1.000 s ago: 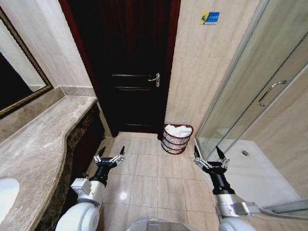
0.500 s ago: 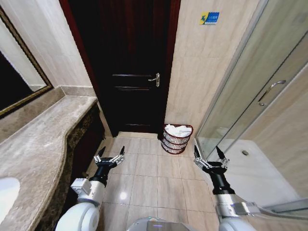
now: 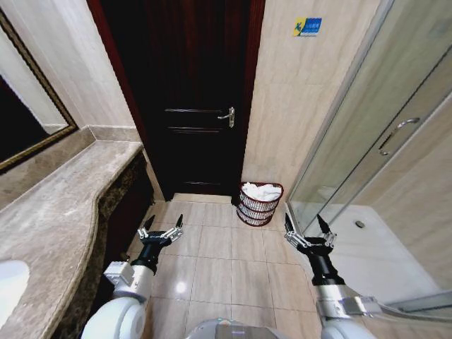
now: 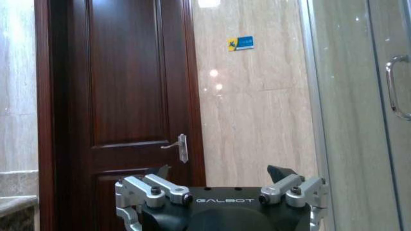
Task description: Discard the used towel into the hamper.
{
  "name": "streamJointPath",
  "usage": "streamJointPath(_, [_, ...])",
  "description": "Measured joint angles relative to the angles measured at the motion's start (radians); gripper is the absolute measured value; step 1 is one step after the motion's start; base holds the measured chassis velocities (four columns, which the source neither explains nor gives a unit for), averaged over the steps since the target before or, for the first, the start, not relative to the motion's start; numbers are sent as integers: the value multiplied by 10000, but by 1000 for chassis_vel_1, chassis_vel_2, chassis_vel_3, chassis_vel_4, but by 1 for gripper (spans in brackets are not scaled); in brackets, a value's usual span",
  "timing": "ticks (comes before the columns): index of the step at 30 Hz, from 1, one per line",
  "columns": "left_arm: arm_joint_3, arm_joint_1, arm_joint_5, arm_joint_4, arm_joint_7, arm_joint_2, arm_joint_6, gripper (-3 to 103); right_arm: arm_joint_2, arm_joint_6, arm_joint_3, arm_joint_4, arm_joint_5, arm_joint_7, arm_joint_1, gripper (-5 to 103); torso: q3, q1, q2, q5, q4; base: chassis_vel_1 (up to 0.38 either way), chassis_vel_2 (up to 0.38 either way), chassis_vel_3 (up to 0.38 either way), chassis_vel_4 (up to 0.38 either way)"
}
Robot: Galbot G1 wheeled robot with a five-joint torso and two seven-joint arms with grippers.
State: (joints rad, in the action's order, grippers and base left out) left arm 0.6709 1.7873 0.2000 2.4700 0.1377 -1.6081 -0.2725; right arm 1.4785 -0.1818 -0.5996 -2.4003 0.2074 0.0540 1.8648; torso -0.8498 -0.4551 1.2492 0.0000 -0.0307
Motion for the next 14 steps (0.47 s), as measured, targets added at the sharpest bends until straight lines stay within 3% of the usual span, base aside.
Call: streamJointPath(14, [0,0,0,0,0,0,0,100,1,0,0,0,0,0,-1,100,0,0,0,0,0,0,0,0,0])
